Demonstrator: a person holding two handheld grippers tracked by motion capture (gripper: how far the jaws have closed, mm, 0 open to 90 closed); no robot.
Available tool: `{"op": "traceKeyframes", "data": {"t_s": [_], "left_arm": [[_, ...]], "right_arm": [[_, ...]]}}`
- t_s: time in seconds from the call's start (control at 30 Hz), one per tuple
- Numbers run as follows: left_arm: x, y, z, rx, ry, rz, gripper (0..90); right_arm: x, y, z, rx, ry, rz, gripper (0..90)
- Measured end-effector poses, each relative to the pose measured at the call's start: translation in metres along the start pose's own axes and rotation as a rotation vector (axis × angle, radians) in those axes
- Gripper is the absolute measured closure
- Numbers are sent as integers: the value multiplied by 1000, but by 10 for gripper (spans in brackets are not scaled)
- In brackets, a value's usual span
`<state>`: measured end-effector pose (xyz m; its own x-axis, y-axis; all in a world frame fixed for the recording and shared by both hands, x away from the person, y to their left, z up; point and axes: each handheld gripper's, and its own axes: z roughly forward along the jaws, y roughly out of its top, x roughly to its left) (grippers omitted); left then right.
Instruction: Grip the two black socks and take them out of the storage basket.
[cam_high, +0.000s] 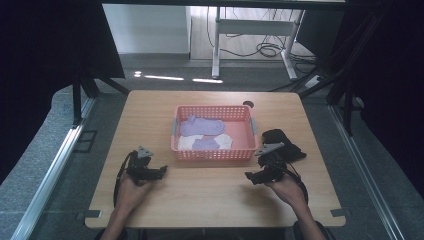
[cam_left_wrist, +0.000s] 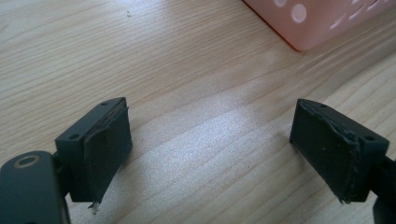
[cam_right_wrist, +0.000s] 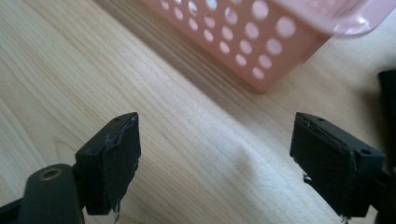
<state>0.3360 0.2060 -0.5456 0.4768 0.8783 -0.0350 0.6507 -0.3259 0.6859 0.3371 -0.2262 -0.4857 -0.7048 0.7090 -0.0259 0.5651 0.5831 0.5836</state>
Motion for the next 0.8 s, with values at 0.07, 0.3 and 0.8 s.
{"op": "traceKeyframes", "data": {"t_s": [0.07, 0.3, 0.8], "left_arm": [[0, 0, 0, -1, 0, -1, 124], [0, 0, 0, -1, 0, 0, 124], [0, 0, 0, -3, -2, 1, 125]], "right_arm": [[1, -4, 4, 1, 1, 3, 162], [4, -17, 24, 12, -2, 5, 142], [6, -36, 46, -141, -1, 38, 0]]}}
